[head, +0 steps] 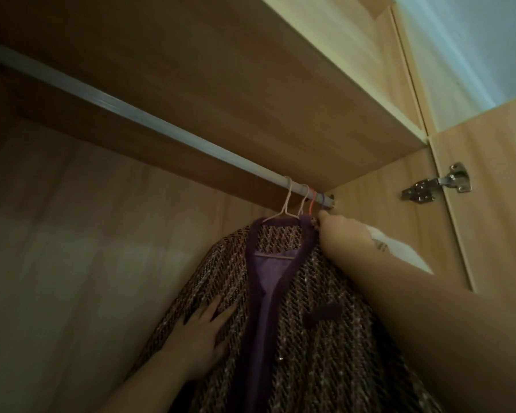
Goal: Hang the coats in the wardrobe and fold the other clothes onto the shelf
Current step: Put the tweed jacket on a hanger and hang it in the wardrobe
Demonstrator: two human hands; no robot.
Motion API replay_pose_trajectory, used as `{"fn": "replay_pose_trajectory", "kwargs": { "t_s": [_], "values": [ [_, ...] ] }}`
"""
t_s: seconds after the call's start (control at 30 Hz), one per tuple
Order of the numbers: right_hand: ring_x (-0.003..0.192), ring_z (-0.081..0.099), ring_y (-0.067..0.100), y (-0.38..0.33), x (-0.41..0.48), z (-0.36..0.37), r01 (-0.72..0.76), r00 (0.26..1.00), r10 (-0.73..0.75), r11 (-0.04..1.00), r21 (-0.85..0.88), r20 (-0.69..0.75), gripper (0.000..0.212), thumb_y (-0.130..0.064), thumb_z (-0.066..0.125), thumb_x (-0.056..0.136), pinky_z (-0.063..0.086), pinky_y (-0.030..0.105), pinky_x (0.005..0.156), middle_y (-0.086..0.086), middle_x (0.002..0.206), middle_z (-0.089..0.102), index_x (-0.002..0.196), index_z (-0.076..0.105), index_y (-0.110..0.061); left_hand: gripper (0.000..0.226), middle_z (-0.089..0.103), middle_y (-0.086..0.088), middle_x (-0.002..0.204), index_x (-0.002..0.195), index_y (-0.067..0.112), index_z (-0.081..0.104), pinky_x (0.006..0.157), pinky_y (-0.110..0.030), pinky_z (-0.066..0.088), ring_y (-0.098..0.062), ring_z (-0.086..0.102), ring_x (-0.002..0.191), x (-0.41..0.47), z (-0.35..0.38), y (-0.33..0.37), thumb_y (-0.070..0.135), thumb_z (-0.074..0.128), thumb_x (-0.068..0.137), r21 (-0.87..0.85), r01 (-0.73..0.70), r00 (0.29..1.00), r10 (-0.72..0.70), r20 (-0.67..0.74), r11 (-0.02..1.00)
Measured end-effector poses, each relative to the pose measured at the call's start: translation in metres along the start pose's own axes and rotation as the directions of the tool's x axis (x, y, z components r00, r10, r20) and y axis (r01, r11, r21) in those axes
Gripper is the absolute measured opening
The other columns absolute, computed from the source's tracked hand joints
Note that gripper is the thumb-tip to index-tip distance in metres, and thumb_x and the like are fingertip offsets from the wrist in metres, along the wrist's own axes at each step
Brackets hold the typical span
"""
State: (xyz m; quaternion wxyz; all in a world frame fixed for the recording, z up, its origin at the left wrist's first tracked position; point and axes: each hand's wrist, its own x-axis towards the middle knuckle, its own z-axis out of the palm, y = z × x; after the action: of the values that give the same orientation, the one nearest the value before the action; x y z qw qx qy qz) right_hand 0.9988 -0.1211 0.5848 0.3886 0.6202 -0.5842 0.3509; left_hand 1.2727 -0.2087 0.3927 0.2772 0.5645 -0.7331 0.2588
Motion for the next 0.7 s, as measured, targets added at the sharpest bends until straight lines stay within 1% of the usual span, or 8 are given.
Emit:
{"fn": "replay_pose_trajectory", "kwargs": {
  "t_s": [0.17,0.23,0.3,0.4,0.47,0.5,0.6,0.7],
  "values": [
    [0.103,0.063,0.031,0.002,-0.02,0.003,0.02,0.998,-0.023,0.998,-0.057,-0.055,0.027,-0.024,0.04,0.097,0.05,0.042,0.077,0.008,0.111,0.062,0.122,0.048,-0.017,0.077,-0.017,0.005,0.165,0.147,0.054,-0.019,0.117,-0.054,0.025,-0.023,0.008,0.153,-0.019,0.007,0.004,0.052,0.037,0.094,-0.028,0.021,0.999,-0.021,0.026,0.999],
    [0.109,0.059,0.033,0.0,-0.034,0.005,0.058,0.994,-0.065,0.994,-0.087,-0.083,0.036,-0.03,0.037,0.097,0.051,0.045,0.082,0.01,0.122,0.057,0.13,0.045,-0.017,0.078,-0.013,0.002,0.166,0.15,0.051,-0.016,0.117,-0.052,0.027,-0.024,0.011,0.152,-0.028,0.005,0.005,0.054,0.035,0.09,-0.039,0.022,1.0,-0.021,0.019,0.999],
    [0.126,0.047,0.035,-0.003,-0.054,0.007,0.081,0.995,-0.089,0.987,-0.138,-0.051,0.053,-0.035,0.032,0.097,0.042,0.048,0.096,0.013,0.142,0.046,0.147,0.031,-0.018,0.079,-0.009,0.001,0.167,0.153,0.046,-0.01,0.117,-0.049,0.029,-0.024,0.014,0.152,-0.039,0.004,0.004,0.057,0.03,0.086,-0.045,0.031,0.999,-0.03,0.016,0.999],
    [0.145,0.022,0.036,-0.005,-0.099,0.008,0.131,0.991,-0.137,0.966,-0.224,-0.01,0.066,-0.044,0.028,0.094,0.018,0.054,0.117,0.014,0.159,0.025,0.155,0.02,-0.021,0.08,-0.004,0.0,0.167,0.154,0.042,-0.01,0.117,-0.047,0.029,-0.025,0.018,0.15,-0.066,0.002,0.01,0.059,0.027,0.085,-0.025,0.057,0.998,-0.057,0.026,0.998],
    [0.149,0.015,0.031,-0.002,-0.139,0.01,0.165,0.986,-0.164,0.973,-0.163,0.022,0.068,-0.047,0.03,0.092,0.006,0.055,0.12,0.01,0.161,0.024,0.155,0.023,-0.023,0.079,-0.001,0.0,0.167,0.155,0.042,-0.01,0.118,-0.047,0.027,-0.025,0.017,0.15,-0.089,-0.005,0.022,0.06,0.027,0.087,-0.034,0.079,0.997,-0.079,0.013,0.996],
    [0.149,0.016,0.029,0.0,-0.162,0.01,0.174,0.985,-0.173,0.98,-0.094,0.021,0.066,-0.047,0.031,0.092,0.005,0.054,0.12,0.007,0.161,0.026,0.154,0.026,-0.025,0.078,0.0,0.001,0.167,0.155,0.041,-0.007,0.119,-0.047,0.025,-0.025,0.016,0.151,-0.103,-0.012,0.032,0.061,0.028,0.089,-0.048,0.089,0.996,-0.088,0.007,0.995],
    [0.149,0.019,0.025,0.014,-0.241,0.002,0.182,0.983,-0.183,0.982,0.053,0.011,0.061,-0.048,0.033,0.094,0.014,0.052,0.12,0.003,0.159,0.031,0.152,0.032,-0.028,0.072,0.003,0.006,0.167,0.156,0.041,-0.001,0.122,-0.044,0.016,-0.022,0.007,0.152,-0.149,-0.038,0.077,0.064,0.025,0.093,-0.113,0.085,0.996,-0.089,-0.031,0.99],
    [0.15,0.015,0.023,0.046,-0.324,-0.02,0.113,0.989,-0.123,0.986,0.122,0.079,0.061,-0.049,0.033,0.095,0.016,0.05,0.12,0.0,0.161,0.026,0.153,0.028,-0.031,0.068,0.006,0.011,0.165,0.156,0.041,0.002,0.124,-0.042,0.013,-0.017,0.003,0.153,-0.203,-0.061,0.147,0.063,0.027,0.097,-0.202,0.034,0.998,-0.046,-0.051,0.979]
  ]
}}
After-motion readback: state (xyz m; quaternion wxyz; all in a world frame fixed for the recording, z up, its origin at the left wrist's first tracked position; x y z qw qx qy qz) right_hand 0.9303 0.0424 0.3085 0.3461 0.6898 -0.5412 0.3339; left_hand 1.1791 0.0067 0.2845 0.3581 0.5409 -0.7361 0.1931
